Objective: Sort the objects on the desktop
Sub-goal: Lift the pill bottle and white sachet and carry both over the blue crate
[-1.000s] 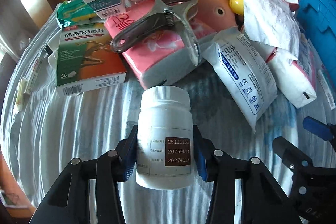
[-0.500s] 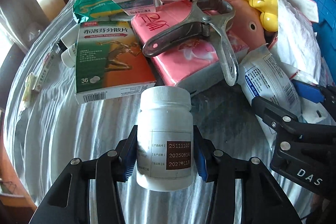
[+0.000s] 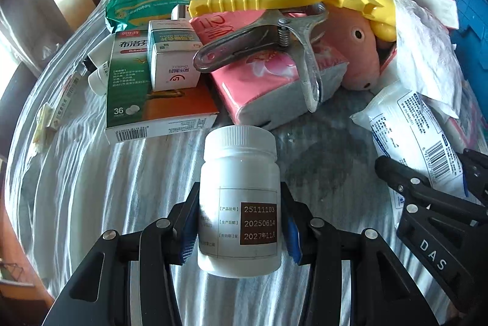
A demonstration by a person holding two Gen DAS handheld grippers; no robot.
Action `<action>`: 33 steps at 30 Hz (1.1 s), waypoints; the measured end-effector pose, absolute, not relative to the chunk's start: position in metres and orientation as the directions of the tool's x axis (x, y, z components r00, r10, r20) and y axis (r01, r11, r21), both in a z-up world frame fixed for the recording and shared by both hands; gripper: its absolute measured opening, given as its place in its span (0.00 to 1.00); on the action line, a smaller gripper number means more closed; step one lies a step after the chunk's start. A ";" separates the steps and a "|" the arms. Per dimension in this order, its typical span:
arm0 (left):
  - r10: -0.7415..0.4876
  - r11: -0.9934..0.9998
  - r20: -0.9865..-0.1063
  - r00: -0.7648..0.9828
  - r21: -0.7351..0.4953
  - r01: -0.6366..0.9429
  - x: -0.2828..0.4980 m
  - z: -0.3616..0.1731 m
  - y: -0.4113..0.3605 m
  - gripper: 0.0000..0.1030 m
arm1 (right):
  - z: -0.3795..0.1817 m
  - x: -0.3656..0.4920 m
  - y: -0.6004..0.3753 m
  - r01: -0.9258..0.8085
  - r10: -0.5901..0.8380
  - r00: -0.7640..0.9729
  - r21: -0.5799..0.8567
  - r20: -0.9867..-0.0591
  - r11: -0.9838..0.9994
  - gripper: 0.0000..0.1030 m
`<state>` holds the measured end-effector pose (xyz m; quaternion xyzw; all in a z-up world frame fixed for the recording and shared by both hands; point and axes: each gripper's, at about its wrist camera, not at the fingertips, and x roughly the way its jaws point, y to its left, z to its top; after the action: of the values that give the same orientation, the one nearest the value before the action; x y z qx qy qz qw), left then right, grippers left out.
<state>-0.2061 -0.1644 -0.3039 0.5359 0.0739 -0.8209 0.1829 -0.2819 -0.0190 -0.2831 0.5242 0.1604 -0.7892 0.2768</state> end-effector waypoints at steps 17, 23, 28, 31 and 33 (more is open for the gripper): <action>-0.258 -0.918 -0.856 -0.449 0.072 0.390 -0.172 -0.246 -0.125 0.44 | -0.233 -0.225 0.011 0.604 -0.337 -0.369 0.052 -0.866 -0.795 0.34; -0.282 -0.918 -0.803 -0.525 0.066 0.391 -0.156 -0.196 -0.103 0.44 | -0.193 -0.206 0.002 0.623 -0.388 -0.435 0.040 -0.813 -0.781 0.34; -0.274 -0.933 -0.753 -0.599 0.058 0.355 -0.144 -0.156 -0.087 0.44 | -0.151 -0.187 0.023 0.593 -0.394 -0.510 0.019 -0.765 -0.805 0.34; -0.248 -0.947 -0.716 -0.652 0.037 0.319 -0.137 -0.132 -0.081 0.44 | -0.124 -0.175 0.036 0.556 -0.376 -0.564 -0.001 -0.735 -0.831 0.34; -0.221 -0.958 -0.697 -0.682 0.023 0.287 -0.135 -0.119 -0.074 0.44 | -0.108 -0.166 0.045 0.535 -0.360 -0.596 -0.021 -0.718 -0.845 0.34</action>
<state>-0.1347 -0.0740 -0.1188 0.3737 0.0439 -0.9161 0.1385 -0.1659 0.0450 -0.1075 0.3715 0.1180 -0.8856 0.2526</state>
